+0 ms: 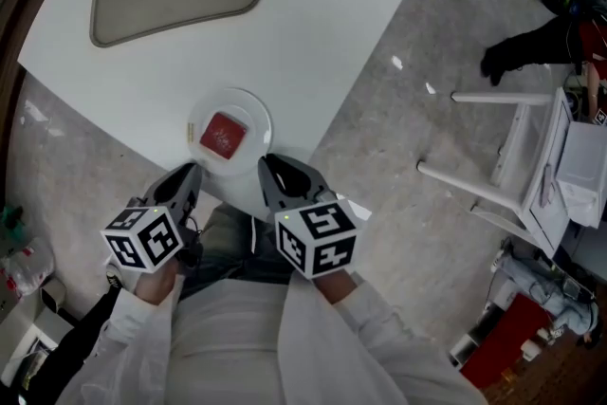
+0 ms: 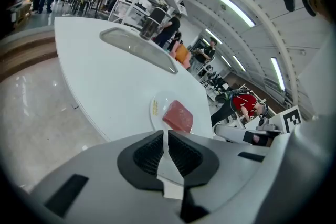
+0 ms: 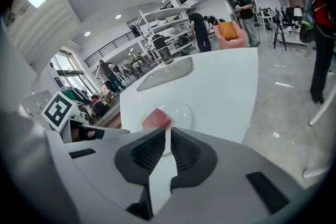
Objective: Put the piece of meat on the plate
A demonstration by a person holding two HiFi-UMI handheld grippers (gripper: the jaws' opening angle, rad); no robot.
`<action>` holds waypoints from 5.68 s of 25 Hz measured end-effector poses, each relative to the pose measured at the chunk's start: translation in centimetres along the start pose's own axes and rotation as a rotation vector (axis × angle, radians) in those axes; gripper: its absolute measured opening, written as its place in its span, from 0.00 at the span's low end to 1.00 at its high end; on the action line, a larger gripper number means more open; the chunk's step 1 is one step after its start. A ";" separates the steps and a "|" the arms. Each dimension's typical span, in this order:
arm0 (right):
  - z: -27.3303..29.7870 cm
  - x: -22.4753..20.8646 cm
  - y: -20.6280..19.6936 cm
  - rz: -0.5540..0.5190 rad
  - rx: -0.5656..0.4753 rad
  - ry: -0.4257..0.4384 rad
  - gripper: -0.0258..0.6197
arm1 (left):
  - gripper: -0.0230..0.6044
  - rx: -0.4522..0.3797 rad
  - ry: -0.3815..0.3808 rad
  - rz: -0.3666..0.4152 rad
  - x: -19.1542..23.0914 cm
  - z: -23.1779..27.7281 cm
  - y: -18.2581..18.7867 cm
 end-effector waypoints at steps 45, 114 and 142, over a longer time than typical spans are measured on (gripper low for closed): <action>3.3 -2.3 -0.9 0.024 0.162 -0.074 0.21 | 0.18 0.041 0.047 -0.076 0.0 2.4 0.1; 9.0 4.3 12.2 -0.149 -0.115 -0.046 0.19 | 0.17 -0.123 0.017 0.162 3.3 -1.5 15.0; 24.1 2.8 23.5 -0.066 -0.029 -0.079 0.19 | 0.17 -0.035 0.001 0.145 11.6 6.0 30.9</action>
Point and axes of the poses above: the fingertips, and each gripper's own axes: z forward along the fingers, x to its left, y out of its top, the point moved 8 cm from there along -z, backward along the fingers, and after that the axes turned 2 degrees about -z, right-handed, at the moved point
